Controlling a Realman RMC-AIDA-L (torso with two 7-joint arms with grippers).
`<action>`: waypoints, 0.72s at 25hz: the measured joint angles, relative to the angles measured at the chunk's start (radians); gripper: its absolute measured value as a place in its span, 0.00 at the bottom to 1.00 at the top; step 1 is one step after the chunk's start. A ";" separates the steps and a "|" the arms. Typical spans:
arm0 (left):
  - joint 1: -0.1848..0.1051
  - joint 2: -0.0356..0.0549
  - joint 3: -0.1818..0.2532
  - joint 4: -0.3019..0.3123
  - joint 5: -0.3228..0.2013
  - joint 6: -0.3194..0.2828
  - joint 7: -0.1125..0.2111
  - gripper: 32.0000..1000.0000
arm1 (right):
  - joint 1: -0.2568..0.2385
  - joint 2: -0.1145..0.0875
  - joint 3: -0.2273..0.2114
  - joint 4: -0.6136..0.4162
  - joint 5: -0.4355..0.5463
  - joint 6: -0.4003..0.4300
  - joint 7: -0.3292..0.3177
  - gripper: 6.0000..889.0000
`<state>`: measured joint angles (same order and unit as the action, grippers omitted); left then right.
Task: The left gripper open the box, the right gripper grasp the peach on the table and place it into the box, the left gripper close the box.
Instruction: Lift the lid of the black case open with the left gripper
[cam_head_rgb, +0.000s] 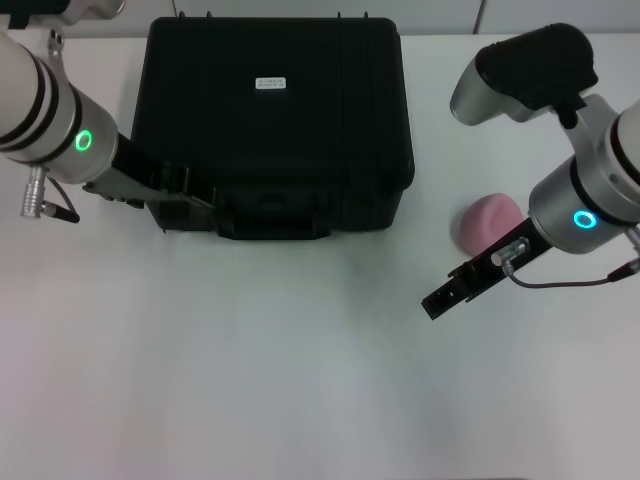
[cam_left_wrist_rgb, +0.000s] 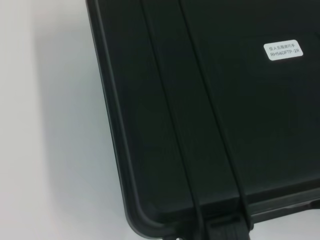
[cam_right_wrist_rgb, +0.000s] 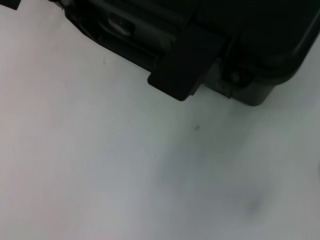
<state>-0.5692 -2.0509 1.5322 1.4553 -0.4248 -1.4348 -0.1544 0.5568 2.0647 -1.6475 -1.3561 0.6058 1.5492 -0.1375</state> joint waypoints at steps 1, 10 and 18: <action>0.000 0.0000 0.001 -0.003 0.000 0.002 0.000 0.85 | 0.000 0.000 0.000 0.000 0.000 0.000 0.000 0.96; -0.007 -0.0002 0.003 -0.025 0.000 0.008 0.003 0.85 | 0.000 0.000 0.000 0.000 0.000 0.000 -0.001 0.96; -0.007 -0.0013 0.005 -0.026 0.000 0.009 0.006 0.85 | 0.000 0.000 0.000 0.000 0.000 0.000 -0.001 0.96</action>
<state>-0.5758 -2.0522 1.5371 1.4296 -0.4248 -1.4263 -0.1488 0.5569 2.0647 -1.6475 -1.3561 0.6059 1.5493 -0.1381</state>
